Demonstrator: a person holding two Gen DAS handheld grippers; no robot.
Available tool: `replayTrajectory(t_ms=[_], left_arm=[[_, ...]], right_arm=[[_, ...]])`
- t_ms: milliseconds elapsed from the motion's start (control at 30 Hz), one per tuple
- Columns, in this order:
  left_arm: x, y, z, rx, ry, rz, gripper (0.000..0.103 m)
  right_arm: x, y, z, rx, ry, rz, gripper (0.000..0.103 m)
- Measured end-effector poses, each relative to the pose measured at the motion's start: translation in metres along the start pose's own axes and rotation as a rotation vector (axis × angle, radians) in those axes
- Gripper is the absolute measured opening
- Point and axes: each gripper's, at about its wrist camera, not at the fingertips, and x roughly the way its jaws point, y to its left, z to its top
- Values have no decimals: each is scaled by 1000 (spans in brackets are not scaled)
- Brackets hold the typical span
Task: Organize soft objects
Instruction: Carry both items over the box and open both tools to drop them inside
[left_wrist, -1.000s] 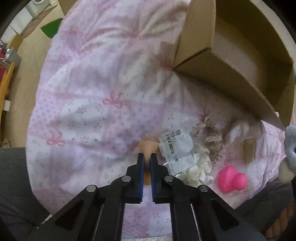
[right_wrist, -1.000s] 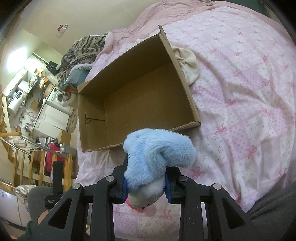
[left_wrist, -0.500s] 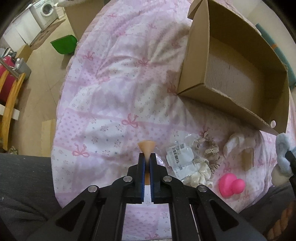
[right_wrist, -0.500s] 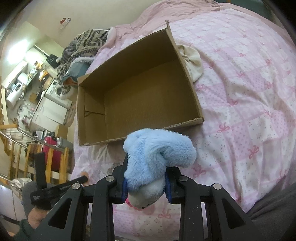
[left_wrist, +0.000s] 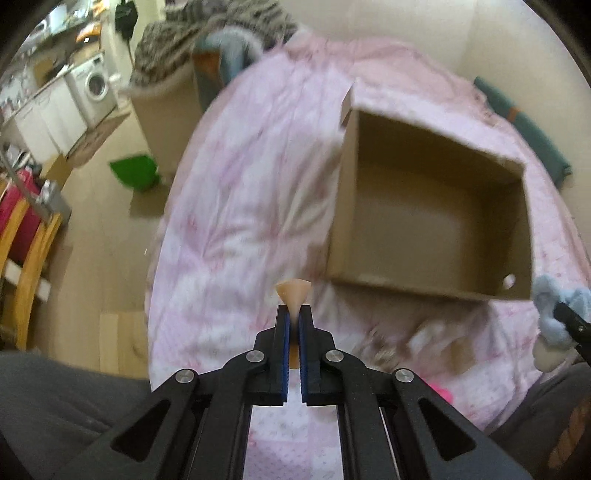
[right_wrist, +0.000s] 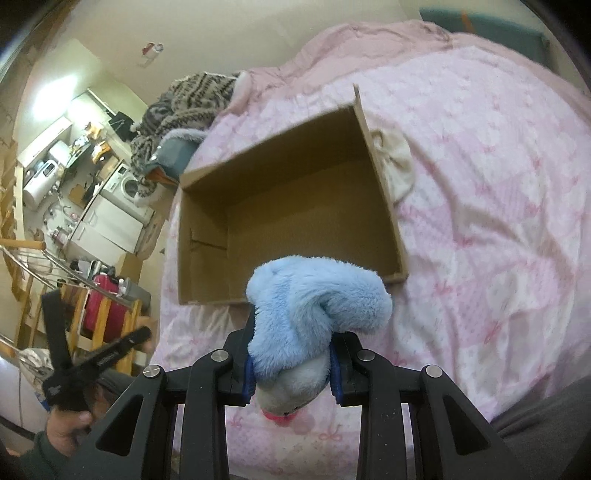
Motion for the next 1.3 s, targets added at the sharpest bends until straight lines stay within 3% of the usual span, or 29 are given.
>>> replayTrajectory(t_ms=[233,467,667,933,1300], left_arm=[[-22,-29,41,64,-83,-74,4],[-9,-55,71,122,-111,-96,4],[20,-73,84,157,-106,-99,4],[67,-80,78,189,-81,-78,4],[91,-78,73,163,-59,-99,5]], right_arm=[[-21,14,33,-73,-107,28,32],[-2,18,61,-83,-128,30,32],[24,24,69,-118,-110,3,32],[65,14,61,-108,-31,-25,33],[90,16,47,-165,41,-78,36]])
